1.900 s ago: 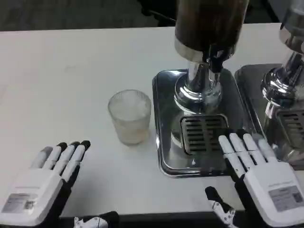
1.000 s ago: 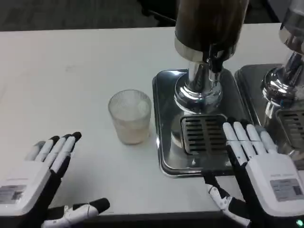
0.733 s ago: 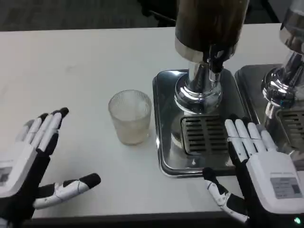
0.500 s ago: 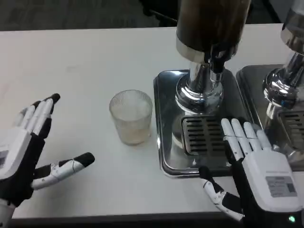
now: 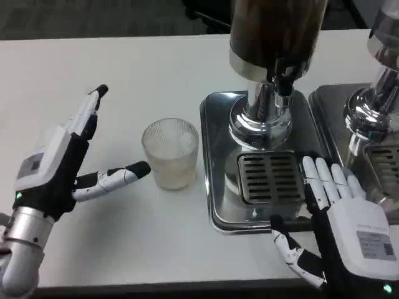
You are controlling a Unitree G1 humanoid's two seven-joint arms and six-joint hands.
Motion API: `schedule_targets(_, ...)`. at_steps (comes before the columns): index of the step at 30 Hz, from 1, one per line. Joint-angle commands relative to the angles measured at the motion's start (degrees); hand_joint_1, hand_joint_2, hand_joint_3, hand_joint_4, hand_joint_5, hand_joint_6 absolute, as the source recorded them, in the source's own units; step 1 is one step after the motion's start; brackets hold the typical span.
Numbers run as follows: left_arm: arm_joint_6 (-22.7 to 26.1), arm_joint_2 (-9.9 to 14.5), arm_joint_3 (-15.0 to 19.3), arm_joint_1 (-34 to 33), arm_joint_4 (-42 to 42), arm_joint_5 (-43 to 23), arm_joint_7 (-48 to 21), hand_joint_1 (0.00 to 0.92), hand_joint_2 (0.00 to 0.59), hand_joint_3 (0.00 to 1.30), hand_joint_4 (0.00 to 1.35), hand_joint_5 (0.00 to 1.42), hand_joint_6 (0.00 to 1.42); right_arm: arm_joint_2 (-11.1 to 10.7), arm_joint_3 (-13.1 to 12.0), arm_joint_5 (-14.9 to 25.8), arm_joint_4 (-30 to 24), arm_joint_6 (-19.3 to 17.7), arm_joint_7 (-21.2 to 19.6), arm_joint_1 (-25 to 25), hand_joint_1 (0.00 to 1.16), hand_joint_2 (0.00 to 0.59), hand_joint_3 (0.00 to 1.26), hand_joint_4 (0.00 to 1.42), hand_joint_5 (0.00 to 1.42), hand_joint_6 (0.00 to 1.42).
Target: Grasp the cup under the faucet to collect the drink, then remove the cup.
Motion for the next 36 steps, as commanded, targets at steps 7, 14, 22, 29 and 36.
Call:
schedule_targets(7,-1.3,-1.6,-4.5,-7.8,10.4,-0.1,-0.1,0.186,0.006,0.0,0.0,0.13,0.16,1.0,0.8,-1.3,-4.3,1.4,-0.9,3.2,0.48,0.453,0.02,0.0,0.0,0.0)
schedule_targets(14,-1.0,-2.2,-6.4,-10.7,13.8,-0.2,-0.4,0.207,0.007,0.0,0.0,0.16,0.18,1.4,0.4,-1.4,-5.8,1.6,-1.1,4.5,0.48,0.451,0.03,0.0,0.0,0.0)
schedule_targets(22,-0.8,-2.9,-8.3,-12.8,16.1,-0.1,-1.0,0.22,0.005,0.0,0.0,0.18,0.2,2.0,0.8,-2.0,-6.8,1.9,-0.8,5.3,0.48,0.451,0.04,0.0,0.0,0.01)
schedule_targets(29,-0.2,-3.5,-9.5,-14.4,17.5,-0.1,-1.9,0.225,0.008,0.0,0.0,0.21,0.21,2.3,1.2,-2.2,-7.5,2.1,-0.8,5.9,0.48,0.451,0.04,0.0,0.0,0.01)
schedule_targets(36,-0.2,-4.1,-9.7,-15.8,18.4,-0.8,-3.7,0.243,0.015,0.02,0.03,0.25,0.24,2.5,1.6,-2.0,-7.9,2.0,-0.5,6.0,0.48,0.45,0.05,0.0,0.0,0.03)
